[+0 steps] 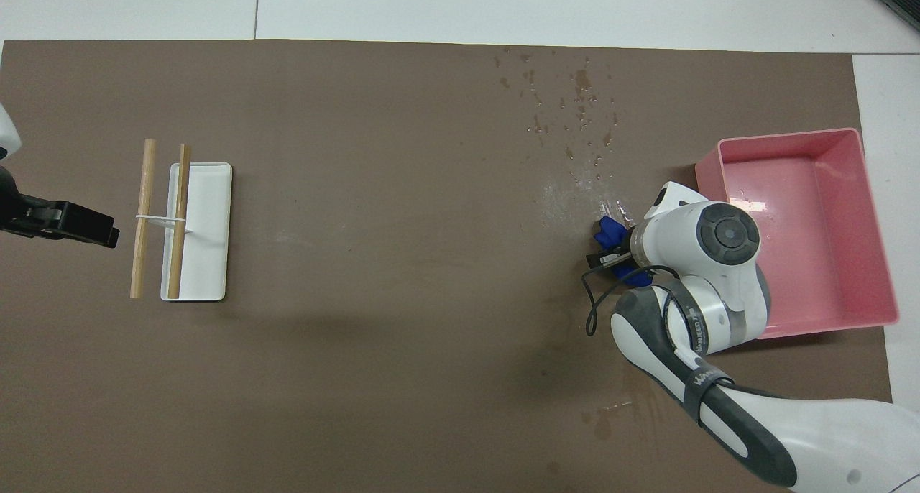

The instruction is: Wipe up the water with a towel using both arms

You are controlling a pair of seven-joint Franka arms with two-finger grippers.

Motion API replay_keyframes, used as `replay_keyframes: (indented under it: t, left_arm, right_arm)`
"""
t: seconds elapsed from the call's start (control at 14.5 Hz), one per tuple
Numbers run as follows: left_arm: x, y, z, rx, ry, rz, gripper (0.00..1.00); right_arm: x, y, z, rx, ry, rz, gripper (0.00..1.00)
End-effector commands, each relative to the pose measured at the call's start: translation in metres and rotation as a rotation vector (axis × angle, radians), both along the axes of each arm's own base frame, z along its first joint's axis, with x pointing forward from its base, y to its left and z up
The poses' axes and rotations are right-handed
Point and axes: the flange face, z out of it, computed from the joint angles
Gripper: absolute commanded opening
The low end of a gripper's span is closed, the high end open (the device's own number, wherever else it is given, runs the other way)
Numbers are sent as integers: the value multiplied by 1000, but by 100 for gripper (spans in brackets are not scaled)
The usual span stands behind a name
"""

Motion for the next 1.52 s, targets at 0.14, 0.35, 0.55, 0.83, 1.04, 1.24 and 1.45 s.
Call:
replay_keyframes:
  t: [0.14, 0.35, 0.55, 0.83, 1.04, 1.24, 1.45]
  left_arm:
    - [-6, 2, 0, 20, 5, 4, 100]
    - [-6, 2, 1, 20, 3, 4, 100]
    - [-6, 2, 1, 20, 3, 4, 100]
    - [-6, 2, 0, 20, 5, 4, 100]
    - [-7, 2, 0, 20, 6, 4, 100]
    - [-7, 2, 0, 20, 6, 4, 100]
    - [-6, 2, 0, 20, 5, 4, 100]
  right_arm:
    - [65, 9, -11, 56, -66, -17, 0]
    - [88, 23, -1, 75, -104, -8, 0]
    - [99, 42, 12, 90, -140, 9, 0]
    - [86, 35, -7, 76, -84, 7, 0]
    - [64, 28, -20, 45, 4, 6, 0]
    - [51, 2, -20, -10, 180, -16, 0]
    - [33, -7, -16, -54, 321, -25, 0]
